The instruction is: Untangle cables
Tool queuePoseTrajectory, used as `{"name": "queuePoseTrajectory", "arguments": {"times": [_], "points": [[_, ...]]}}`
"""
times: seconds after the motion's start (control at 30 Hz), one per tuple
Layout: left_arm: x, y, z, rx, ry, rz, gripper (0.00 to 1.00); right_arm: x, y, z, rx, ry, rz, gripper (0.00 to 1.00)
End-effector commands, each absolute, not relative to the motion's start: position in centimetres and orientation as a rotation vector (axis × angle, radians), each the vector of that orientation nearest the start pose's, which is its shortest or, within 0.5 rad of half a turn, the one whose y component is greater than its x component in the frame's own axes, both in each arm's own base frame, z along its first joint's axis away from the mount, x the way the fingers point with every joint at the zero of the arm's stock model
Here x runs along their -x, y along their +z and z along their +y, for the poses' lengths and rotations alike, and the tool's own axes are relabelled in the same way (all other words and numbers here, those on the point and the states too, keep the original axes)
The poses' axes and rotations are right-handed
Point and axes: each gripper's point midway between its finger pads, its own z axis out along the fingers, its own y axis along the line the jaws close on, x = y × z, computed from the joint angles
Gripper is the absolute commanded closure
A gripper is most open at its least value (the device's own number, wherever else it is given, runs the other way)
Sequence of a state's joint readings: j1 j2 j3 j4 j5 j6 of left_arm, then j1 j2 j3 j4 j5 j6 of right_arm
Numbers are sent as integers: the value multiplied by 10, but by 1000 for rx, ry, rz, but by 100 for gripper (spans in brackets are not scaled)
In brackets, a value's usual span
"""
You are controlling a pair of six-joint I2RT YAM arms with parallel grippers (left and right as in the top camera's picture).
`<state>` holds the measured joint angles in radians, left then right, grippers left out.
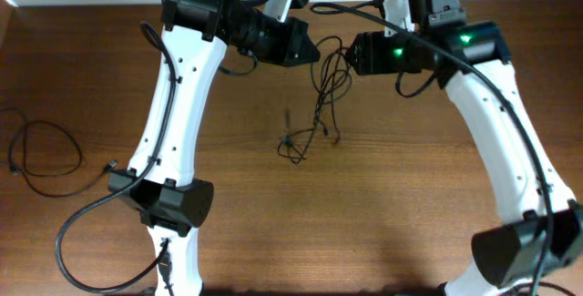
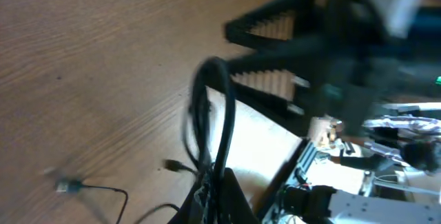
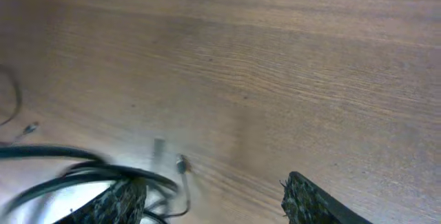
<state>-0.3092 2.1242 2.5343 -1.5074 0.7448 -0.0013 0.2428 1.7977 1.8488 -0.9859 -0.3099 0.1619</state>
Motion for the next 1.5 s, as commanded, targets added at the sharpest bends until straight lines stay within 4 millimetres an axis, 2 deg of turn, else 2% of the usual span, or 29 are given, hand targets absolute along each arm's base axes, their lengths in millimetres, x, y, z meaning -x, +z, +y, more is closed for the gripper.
{"name": "queuePoseTrajectory", "arguments": {"times": [0.0, 0.13, 0.2, 0.4, 0.57, 0.7, 0.83, 0.97, 1.07, 1.2, 1.27, 1.33, 1.47], "points": [[-380, 330, -255, -655, -1207, 2481, 100, -453, 235, 142, 94, 406, 2546, 38], [-374, 334, -259, -665, -1272, 2467, 100, -458, 238, 150, 115, 455, 2518, 39], [-374, 334, -259, -665, -1272, 2468, 100, -456, 248, 170, 174, 609, 2478, 39], [-374, 334, -259, -665, -1272, 2467, 100, -452, 282, 212, 306, 942, 2334, 40], [-373, 336, -260, -669, -1287, 2461, 100, -450, 291, 220, 342, 1018, 2292, 46], [-364, 349, -268, -696, -1421, 2405, 100, -457, 296, 222, 354, 1013, 2252, 46], [-356, 362, -274, -719, -1545, 2350, 100, -466, 283, 224, 323, 1019, 2274, 46], [-356, 362, -274, -723, -1548, 2343, 100, -471, 250, 226, 270, 1040, 2366, 47], [-363, 360, -265, -720, -1508, 2336, 100, -470, 232, 219, 228, 1015, 2436, 50], [-385, 342, -239, -628, -1319, 2417, 100, -464, 216, 198, 140, 971, 2535, 63], [-394, 335, -227, -593, -1234, 2447, 100, -458, 208, 182, 76, 964, 2596, 81], [-398, 332, -222, -575, -1203, 2458, 100, -449, 210, 183, 142, 1034, 2594, 96], [-398, 332, -221, -575, -1202, 2458, 100, -432, 231, 205, 308, 1274, 2500, 96]]}}
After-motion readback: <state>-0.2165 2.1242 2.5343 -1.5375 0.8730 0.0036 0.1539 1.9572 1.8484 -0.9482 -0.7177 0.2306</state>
